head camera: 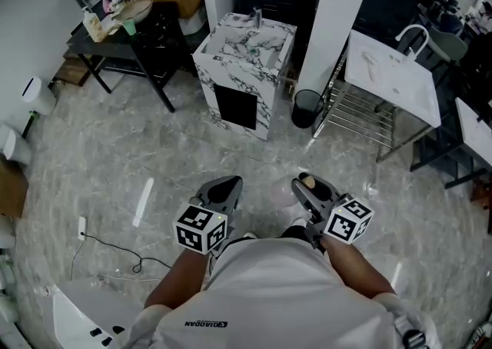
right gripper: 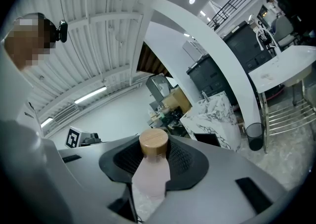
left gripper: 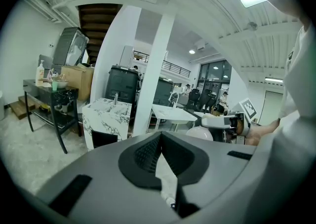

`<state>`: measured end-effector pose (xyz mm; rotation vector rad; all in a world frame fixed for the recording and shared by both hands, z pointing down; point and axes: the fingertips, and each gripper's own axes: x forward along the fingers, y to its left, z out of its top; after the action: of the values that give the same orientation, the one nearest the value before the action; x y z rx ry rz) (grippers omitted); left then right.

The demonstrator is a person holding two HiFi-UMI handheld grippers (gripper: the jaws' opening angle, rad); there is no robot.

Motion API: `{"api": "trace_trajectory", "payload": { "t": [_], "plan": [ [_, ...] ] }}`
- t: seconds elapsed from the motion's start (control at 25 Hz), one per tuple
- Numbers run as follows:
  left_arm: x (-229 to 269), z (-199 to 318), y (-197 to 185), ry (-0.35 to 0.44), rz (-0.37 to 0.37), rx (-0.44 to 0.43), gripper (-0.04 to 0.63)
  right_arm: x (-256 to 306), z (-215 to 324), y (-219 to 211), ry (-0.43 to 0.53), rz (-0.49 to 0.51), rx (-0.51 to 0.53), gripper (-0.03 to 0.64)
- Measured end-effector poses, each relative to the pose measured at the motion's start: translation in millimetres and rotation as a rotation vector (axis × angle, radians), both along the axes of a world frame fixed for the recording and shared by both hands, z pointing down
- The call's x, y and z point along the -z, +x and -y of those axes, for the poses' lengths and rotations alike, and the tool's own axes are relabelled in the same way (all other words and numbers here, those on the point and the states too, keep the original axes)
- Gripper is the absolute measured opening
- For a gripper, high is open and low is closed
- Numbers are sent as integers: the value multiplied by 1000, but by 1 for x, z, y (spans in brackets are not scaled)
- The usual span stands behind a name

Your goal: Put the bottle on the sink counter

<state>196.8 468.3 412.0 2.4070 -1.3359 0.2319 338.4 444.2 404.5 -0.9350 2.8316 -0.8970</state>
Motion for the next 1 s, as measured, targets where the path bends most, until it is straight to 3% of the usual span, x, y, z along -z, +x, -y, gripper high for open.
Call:
{"api": "trace_trajectory", "payload": {
  "t": [1.0],
  "plan": [
    [1, -12, -48, 8, -9, 67, 14, 6, 6, -53, 8, -21, 83, 158]
  ]
}}
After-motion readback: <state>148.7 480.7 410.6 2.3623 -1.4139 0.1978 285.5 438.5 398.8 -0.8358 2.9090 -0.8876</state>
